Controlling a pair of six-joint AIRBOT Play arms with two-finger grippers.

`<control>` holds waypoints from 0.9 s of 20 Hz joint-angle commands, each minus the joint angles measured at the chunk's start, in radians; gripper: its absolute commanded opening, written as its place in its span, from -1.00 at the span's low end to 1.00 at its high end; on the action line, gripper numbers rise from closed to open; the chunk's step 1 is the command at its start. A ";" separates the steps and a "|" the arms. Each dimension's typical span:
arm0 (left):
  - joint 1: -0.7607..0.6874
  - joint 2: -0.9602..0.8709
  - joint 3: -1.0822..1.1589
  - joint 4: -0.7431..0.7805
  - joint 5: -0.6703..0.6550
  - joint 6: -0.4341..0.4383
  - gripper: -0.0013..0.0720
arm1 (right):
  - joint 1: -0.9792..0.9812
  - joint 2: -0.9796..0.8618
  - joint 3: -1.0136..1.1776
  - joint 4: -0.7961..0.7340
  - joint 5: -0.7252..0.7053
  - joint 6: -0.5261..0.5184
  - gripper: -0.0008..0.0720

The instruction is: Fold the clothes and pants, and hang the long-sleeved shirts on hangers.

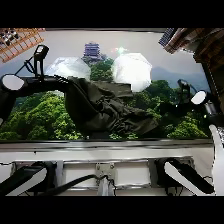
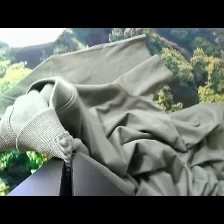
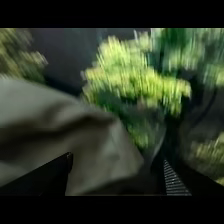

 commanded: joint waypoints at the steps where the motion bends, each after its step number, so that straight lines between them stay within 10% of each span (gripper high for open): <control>1: 0.001 0.019 0.003 0.000 0.000 0.001 -0.95 | -0.016 0.000 -0.106 0.036 0.019 0.032 0.74; 18: 0.000 0.019 0.003 -0.001 0.000 0.001 -0.95 | 0.014 -0.071 -0.209 0.270 -0.204 -0.022 0.36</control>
